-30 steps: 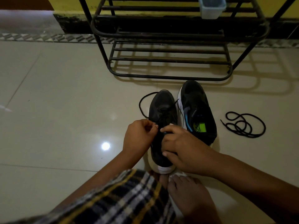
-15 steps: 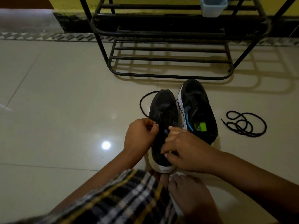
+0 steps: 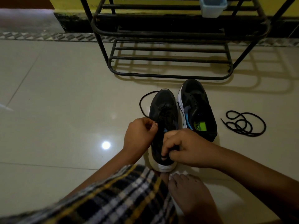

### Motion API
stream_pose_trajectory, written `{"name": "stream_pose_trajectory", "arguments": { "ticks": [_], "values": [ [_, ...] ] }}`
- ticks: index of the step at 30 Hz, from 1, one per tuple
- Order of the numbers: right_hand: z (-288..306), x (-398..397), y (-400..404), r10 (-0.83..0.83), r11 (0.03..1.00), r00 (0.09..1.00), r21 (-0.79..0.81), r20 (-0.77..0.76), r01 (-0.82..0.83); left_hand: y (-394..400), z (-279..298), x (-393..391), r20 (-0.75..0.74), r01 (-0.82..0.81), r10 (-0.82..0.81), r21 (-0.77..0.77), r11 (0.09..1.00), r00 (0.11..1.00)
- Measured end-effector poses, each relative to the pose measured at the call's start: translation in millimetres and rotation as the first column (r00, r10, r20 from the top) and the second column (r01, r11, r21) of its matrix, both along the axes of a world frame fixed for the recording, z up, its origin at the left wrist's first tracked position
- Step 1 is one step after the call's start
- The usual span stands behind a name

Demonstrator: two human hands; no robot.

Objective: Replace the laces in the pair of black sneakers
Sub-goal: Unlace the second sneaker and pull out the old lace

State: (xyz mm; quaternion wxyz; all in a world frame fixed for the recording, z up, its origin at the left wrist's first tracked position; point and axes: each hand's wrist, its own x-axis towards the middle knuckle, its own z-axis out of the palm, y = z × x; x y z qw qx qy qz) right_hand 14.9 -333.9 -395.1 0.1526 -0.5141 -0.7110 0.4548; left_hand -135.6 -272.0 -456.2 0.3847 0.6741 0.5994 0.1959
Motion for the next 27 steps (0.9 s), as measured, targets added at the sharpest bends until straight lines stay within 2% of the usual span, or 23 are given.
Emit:
{"name": "stream_pose_trajectory", "arguments": {
  "ticks": [2,4,7,12,15,16,17,19,20,22,23,27],
  "values": [
    [4,-2,0,-0.04,0.997,0.999,-0.068,-0.01,0.039,0,0,0,0.002,0.0,0.0,-0.001,1.0,1.0],
    [3,-4,1,-0.125,0.985,0.991,-0.116,0.046,0.13,0,0,-1,0.001,-0.001,0.001,-0.005,1.0,1.0],
    [2,1,4,-0.163,0.979,0.977,-0.098,0.14,0.178,0,1,-1,-0.006,-0.002,0.002,-0.006,1.0,1.0],
    [22,9,6,-0.061,0.966,0.998,-0.251,-0.022,0.053,0,2,0,-0.007,-0.001,0.001,-0.012,1.0,1.0],
    [23,9,2,0.001,0.943,1.0,-0.334,-0.006,-0.003,0,2,0,-0.003,0.001,-0.001,-0.012,1.0,1.0],
    [19,8,0,-0.024,0.949,0.999,-0.314,0.034,0.033,0,3,0,-0.002,0.002,-0.002,-0.012,1.0,1.0],
    [11,4,-5,-0.058,0.981,0.99,-0.175,0.125,0.079,0,3,0,-0.003,0.003,-0.003,-0.012,1.0,1.0],
    [3,-4,-13,-0.1,0.988,0.952,0.14,0.288,0.061,0,3,0,-0.006,0.002,-0.002,-0.008,1.0,1.0],
    [5,-2,-9,-0.071,0.994,0.965,0.097,0.254,0.048,0,4,0,-0.005,0.0,-0.001,-0.008,1.0,1.0],
    [19,6,3,0.022,0.975,0.996,-0.224,0.084,-0.002,0,3,0,0.001,-0.003,0.003,-0.013,1.0,1.0],
    [23,8,6,0.027,0.951,0.998,-0.31,0.054,-0.009,0,3,0,0.003,-0.003,0.003,-0.014,1.0,1.0],
    [26,13,2,-0.079,0.909,0.996,-0.414,-0.044,0.053,0,2,1,0.002,-0.006,0.006,-0.016,1.0,1.0]
  ]
}}
